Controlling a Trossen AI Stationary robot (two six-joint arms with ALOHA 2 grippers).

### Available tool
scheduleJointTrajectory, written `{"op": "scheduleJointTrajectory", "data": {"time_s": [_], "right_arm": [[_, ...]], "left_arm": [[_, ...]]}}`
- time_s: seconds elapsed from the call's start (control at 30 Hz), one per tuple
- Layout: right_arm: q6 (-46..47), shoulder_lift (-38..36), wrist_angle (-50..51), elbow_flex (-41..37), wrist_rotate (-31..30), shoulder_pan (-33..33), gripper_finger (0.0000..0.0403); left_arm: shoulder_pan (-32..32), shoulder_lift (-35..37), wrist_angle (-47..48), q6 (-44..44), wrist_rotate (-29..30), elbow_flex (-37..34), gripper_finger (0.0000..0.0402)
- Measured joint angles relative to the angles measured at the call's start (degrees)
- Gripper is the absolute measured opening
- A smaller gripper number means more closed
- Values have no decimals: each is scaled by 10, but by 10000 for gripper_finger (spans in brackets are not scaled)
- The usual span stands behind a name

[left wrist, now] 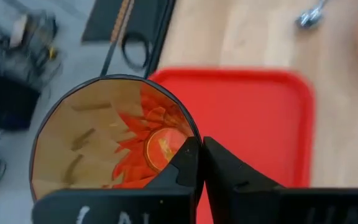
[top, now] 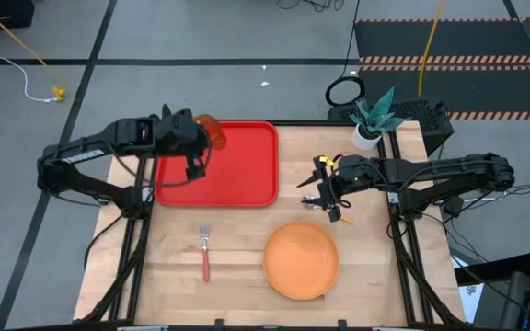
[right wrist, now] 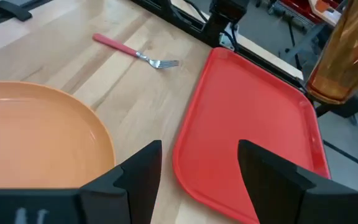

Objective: Pick and place plate/cup/fork/spoon on tray
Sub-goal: Put the brown cup on the red tray

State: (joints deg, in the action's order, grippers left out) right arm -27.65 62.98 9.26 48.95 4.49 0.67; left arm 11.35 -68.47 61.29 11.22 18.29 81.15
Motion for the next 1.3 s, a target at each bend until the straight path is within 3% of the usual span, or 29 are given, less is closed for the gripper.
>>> {"op": "scheduleJointTrajectory", "data": {"time_s": [0.23, 0.4, 0.57, 1.0, 1.3], "right_arm": [[15, 0, 19, 0, 0, 0, 203], [15, 0, 33, 0, 0, 0, 203], [13, 0, 34, 0, 0, 0, 203], [13, 0, 34, 0, 0, 0, 203], [13, 0, 34, 0, 0, 0, 203]], "left_arm": [[85, -1, 31, -27, 0, -1, 13], [156, -1, 52, -106, 4, -3, 7], [216, -1, 42, -133, 6, -45, 16], [339, -1, -118, -122, -3, -207, 16], [382, -1, -194, -113, -33, -266, 20]]}}
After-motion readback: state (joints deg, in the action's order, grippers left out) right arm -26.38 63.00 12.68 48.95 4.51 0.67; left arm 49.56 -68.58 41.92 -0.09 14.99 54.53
